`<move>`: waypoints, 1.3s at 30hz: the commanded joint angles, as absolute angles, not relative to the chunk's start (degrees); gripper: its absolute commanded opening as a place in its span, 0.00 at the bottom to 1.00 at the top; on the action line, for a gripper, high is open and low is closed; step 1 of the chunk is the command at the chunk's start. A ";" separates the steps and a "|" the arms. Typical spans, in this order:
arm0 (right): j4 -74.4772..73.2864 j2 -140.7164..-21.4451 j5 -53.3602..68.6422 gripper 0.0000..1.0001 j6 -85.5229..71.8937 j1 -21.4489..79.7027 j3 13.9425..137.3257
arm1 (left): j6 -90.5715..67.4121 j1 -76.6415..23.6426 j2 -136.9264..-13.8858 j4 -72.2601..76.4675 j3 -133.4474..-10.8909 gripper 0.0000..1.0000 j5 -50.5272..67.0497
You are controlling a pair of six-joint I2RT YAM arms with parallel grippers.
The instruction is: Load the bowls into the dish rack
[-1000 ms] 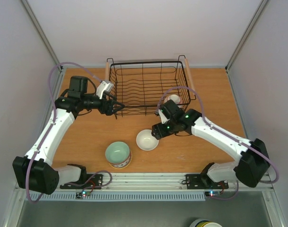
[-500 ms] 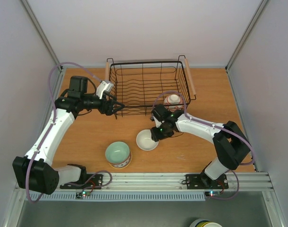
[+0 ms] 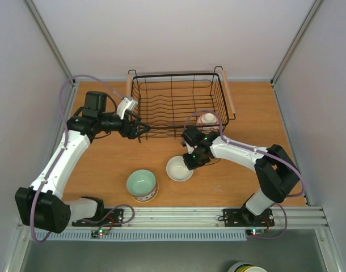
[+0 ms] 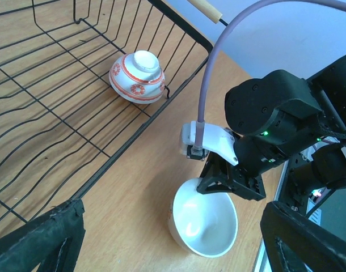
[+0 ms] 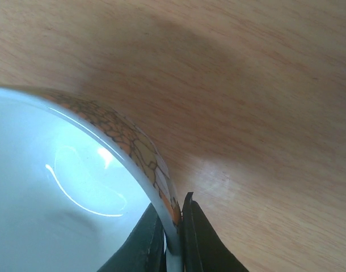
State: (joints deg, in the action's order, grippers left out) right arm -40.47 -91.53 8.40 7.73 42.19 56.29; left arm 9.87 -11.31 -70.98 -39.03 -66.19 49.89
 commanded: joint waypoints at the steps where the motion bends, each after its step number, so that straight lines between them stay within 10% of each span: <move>1: -46.03 -87.73 3.57 0.01 8.66 42.53 60.32 | 10.83 -12.97 -71.34 -38.79 -66.49 0.85 49.01; 34: -57.12 -85.91 -3.67 0.01 12.22 48.78 86.12 | 19.11 -29.62 -82.01 -48.77 -71.38 0.84 34.29; 39: -56.18 -85.91 -3.28 0.01 12.13 50.17 86.09 | 19.20 -29.71 -83.63 -49.83 -72.41 0.65 33.27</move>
